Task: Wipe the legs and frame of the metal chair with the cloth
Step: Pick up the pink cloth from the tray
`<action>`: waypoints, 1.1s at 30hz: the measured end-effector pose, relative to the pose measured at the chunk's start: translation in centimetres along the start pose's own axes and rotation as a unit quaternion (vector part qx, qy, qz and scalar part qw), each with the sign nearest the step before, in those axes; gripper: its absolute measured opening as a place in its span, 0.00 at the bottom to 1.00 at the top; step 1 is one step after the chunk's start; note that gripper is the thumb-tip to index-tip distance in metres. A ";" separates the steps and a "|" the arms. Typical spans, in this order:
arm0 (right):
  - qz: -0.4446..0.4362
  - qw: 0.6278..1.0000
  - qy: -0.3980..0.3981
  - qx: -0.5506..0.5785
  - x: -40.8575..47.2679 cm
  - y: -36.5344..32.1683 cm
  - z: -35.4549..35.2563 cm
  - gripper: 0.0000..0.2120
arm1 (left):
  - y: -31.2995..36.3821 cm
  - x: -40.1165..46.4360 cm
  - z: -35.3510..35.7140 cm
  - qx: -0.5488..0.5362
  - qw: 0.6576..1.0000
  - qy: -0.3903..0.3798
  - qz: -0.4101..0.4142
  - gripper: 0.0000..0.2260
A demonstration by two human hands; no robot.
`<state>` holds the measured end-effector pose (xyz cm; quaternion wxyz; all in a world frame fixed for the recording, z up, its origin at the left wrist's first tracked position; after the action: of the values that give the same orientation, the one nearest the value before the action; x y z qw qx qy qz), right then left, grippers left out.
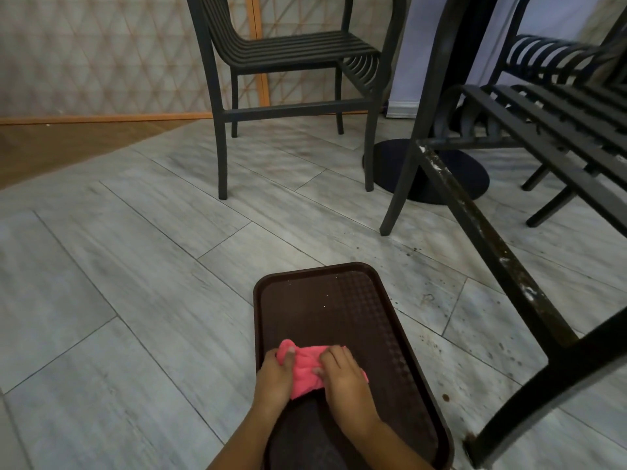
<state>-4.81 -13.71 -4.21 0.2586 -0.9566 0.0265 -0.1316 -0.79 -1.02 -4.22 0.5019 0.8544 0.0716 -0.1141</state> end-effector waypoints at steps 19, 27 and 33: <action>0.009 0.998 -0.055 -0.043 -0.9 -6.2 -5.0 0.35 | 8.1 -3.6 -5.0 -0.045 0.985 -0.020 0.165 0.06; -0.001 1.000 -0.010 0.016 -0.8 -8.3 -11.1 0.31 | 13.3 -7.4 -7.7 -0.153 0.958 -0.063 0.233 0.02; 0.011 0.998 0.057 0.023 -2.0 -6.9 -17.3 0.27 | 17.7 -10.3 -6.1 -0.168 0.943 -0.060 0.282 0.05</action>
<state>-11.50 -15.95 13.19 0.2799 -0.9410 0.0489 -0.1838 -5.75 -4.36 16.35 0.6534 0.7342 -0.1844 -0.0052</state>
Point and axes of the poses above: each hand's wrist, its own x-axis towards the middle knuckle, its own z-axis out of the palm, y = z × x, the point moved 1 cm from there along x, towards the middle knuckle, and after that the axes turned 10 degrees about z, right-handed, at the moved point
